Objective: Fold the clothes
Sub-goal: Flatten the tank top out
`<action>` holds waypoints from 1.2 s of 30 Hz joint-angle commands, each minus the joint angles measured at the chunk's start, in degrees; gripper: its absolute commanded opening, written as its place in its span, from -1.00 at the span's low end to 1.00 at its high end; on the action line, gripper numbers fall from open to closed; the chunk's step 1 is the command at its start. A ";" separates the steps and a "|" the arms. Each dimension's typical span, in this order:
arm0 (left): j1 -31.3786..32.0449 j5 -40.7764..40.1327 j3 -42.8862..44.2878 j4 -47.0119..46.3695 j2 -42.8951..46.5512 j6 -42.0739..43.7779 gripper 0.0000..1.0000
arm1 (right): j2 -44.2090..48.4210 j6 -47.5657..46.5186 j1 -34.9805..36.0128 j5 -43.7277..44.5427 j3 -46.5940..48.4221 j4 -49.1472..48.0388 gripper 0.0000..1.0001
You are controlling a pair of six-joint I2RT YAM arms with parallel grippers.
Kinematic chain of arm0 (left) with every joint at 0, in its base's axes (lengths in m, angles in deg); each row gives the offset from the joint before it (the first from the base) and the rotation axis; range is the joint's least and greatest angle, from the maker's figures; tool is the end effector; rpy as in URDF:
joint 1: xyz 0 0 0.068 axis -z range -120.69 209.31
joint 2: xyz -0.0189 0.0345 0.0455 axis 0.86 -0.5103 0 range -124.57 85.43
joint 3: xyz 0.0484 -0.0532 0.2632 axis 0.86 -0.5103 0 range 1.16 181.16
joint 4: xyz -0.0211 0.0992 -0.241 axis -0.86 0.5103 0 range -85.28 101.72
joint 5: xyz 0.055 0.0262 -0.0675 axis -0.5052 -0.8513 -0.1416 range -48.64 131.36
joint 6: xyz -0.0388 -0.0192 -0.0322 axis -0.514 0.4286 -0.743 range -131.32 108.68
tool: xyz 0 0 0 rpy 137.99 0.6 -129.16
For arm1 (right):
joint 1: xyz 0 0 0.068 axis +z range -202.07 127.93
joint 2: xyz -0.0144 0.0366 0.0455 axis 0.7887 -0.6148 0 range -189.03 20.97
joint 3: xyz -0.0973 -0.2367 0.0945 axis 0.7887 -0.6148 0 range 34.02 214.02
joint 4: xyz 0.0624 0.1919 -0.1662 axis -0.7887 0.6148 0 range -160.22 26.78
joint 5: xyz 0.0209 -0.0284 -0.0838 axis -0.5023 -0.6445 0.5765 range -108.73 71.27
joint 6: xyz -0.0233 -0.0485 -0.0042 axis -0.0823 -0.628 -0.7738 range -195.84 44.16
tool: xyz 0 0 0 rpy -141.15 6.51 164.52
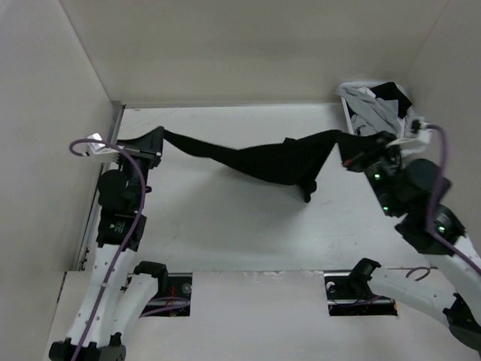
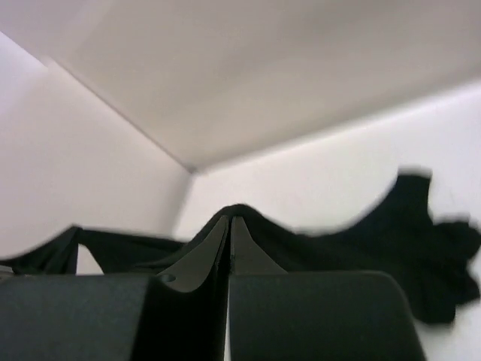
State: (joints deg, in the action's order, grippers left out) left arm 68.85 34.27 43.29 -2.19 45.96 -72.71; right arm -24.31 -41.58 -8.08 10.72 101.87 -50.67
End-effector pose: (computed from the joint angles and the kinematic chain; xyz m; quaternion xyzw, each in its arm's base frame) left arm 0.1644 -0.0232 0.3709 -0.3242 0.5589 -0.4097 0.6440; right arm 0.1146 0.0861 0.4561 0.1274 0.6788 0.3070 0.6548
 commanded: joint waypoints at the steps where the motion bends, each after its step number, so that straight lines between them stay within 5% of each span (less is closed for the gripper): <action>1: -1.23 -3.19 10.05 0.41 3.68 0.38 -1.00 | 1.24 -8.93 1.05 3.94 9.98 4.88 -1.00; 12: -1.94 -6.00 35.55 4.98 2.81 5.92 -1.00 | -9.73 -22.30 9.84 3.60 41.56 5.59 -0.99; 17: -4.48 -7.23 34.79 6.04 -1.04 7.86 -1.00 | -19.39 -18.82 -3.91 -7.44 42.72 5.67 -0.98; 23: -6.15 -5.92 26.70 3.06 -17.20 7.77 -1.00 | -33.27 -7.20 -24.94 -28.46 37.26 0.32 -0.99; 30: -10.38 -2.23 37.65 0.59 -38.12 6.19 -1.00 | -53.93 -5.61 -30.93 -33.75 53.22 2.06 -0.99; 36: -11.08 0.24 50.84 1.91 -44.38 7.59 -1.00 | -60.89 -4.64 -32.52 -34.90 70.29 6.29 -0.99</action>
State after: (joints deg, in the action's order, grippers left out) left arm 58.56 33.30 84.29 6.61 -3.41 -66.28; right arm -89.77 -47.28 -40.10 -22.29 162.31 -41.16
